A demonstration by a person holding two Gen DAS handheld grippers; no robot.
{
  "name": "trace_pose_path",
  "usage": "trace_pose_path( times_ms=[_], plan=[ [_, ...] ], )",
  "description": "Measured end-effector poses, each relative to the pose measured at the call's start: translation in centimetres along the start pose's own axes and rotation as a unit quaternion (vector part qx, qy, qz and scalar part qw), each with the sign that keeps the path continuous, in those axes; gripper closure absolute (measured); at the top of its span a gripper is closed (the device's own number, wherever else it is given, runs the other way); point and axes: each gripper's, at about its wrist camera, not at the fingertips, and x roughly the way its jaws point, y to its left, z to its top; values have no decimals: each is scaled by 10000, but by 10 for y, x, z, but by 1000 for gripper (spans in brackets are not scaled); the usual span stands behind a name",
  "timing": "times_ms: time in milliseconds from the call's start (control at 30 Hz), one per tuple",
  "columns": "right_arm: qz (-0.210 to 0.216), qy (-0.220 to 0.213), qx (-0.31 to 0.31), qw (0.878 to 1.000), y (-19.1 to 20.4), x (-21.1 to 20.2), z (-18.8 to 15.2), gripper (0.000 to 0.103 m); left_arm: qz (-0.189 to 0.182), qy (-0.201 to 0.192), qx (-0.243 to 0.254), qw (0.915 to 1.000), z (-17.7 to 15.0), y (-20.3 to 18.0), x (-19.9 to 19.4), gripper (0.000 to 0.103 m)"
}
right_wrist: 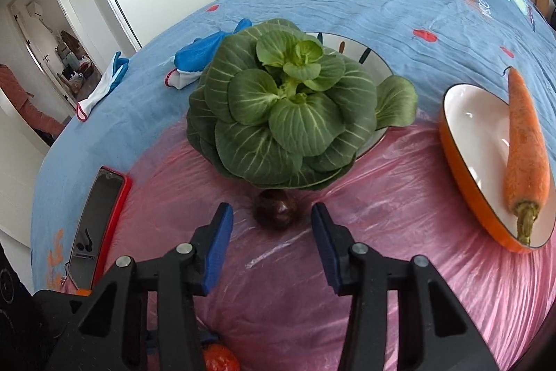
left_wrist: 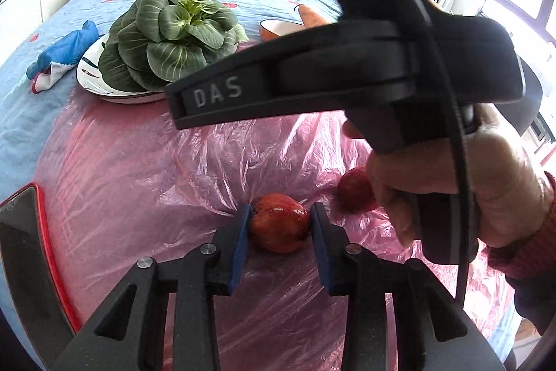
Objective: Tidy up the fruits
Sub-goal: 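Grasp a red tomato with the left tool while the right tool grasps a dark plum, then carry the tomato and plum into the green tray with both tools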
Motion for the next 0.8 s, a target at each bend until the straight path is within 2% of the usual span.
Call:
trace_pose_path(
  times_ms=[100,167,200,267,333,800],
  plan=[
    [-11,40,-83,10000,4,7,2,21,-26,-12,-20,10000,-1,1,0,73],
    [-64,97,-135,9998,4,10,1,35,-22,-13,-22,10000,-3,4,-3,74],
    [-79,113,-136,9998,4,12,1,38,-24,-14,-23,10000,-3,4,-4,74],
    [-101,96,-101,9999,2,11,-1,54,-37,-21,-35,10000,-4,6,-3,74],
    [-76,63,-38,9999,-1,11,-1,61,-27,-32,-25,10000,-5,5,-3,74],
    [130,-326,154,9993,-6,-8,-8,62,33,-141,-37,9999,-9,5,-11,74]
  ],
)
